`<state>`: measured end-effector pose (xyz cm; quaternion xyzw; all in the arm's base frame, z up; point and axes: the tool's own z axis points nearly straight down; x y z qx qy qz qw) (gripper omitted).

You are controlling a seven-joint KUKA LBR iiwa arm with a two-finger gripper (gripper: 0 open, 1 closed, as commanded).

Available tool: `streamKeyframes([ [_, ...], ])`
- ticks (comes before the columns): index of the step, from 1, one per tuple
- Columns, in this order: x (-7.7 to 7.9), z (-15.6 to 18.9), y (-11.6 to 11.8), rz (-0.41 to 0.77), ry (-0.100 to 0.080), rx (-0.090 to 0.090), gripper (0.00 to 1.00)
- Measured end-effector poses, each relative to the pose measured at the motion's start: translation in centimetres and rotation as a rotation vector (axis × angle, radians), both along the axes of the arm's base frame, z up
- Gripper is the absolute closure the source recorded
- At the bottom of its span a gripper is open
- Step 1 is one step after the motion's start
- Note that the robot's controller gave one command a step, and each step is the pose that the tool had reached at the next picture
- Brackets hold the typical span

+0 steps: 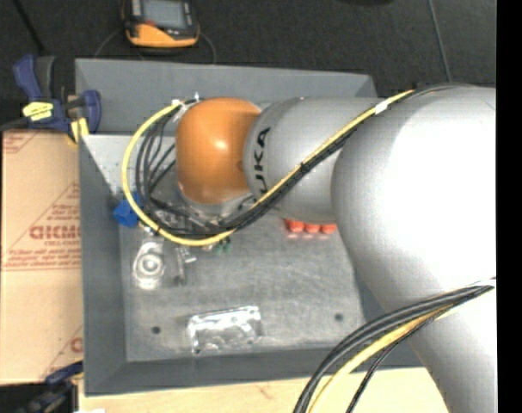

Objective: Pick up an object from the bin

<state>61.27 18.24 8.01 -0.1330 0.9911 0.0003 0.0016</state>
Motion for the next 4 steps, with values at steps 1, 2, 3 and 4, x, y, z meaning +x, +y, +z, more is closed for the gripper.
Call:
streamKeyframes([
  [1,1.2,0.1,3.5,0.554,-0.006,-0.001,0.00],
  [2,0.0,-0.7,4.7,1.104,-0.004,-0.005,0.00],
  [3,0.0,-0.6,4.8,1.099,-0.005,-0.002,1.00],
  [4,2.9,-0.8,3.6,1.584,-0.003,-0.002,1.00],
])
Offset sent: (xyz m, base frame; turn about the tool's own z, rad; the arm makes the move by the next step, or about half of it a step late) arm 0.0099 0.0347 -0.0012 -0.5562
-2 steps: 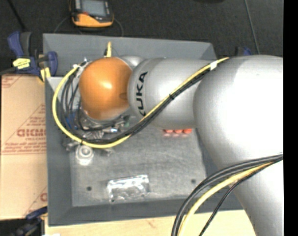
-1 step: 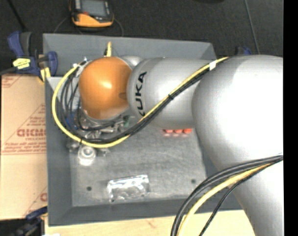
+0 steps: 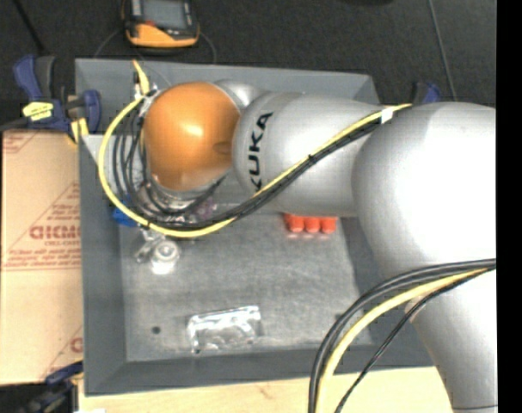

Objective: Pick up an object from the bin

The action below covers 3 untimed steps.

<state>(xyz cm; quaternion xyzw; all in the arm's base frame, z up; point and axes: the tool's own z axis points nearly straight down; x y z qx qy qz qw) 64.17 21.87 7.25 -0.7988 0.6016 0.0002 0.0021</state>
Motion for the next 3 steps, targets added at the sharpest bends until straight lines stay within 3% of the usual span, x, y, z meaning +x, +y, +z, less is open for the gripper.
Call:
streamKeyframes([
  [1,-2.3,10.7,0.1,0.027,-0.007,0.001,1.00],
  [2,-2.4,0.0,-1.1,0.751,-0.002,-0.002,1.00],
  [3,-0.8,0.0,1.4,0.790,-0.005,-0.003,1.00],
])
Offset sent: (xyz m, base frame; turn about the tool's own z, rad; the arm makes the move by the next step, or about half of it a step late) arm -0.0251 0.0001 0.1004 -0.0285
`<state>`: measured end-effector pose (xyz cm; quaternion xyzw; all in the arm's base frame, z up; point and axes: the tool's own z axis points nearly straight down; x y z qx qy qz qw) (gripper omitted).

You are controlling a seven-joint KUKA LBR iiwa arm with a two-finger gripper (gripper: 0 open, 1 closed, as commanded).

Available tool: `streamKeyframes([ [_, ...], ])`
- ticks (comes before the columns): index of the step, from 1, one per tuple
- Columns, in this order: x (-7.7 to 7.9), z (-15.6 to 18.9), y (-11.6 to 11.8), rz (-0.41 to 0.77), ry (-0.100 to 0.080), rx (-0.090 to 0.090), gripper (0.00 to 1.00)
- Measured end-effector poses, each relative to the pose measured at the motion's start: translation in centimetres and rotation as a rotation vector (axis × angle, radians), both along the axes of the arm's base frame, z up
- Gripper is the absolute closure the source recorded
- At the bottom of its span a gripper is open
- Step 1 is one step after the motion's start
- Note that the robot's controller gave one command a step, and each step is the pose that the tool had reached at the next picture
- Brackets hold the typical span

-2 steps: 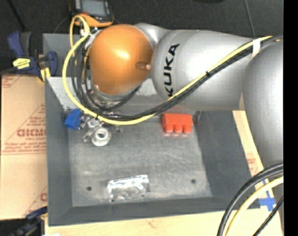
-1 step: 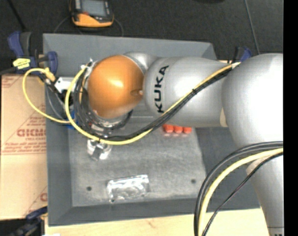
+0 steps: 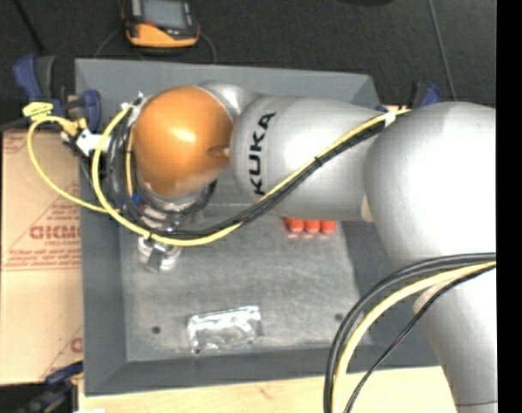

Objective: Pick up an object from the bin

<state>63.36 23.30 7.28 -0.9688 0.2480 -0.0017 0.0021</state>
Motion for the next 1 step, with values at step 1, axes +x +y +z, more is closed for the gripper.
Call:
streamKeyframes([
  [1,-1.82,14.20,-1.12,0.008,-0.004,0.001,1.00],
])
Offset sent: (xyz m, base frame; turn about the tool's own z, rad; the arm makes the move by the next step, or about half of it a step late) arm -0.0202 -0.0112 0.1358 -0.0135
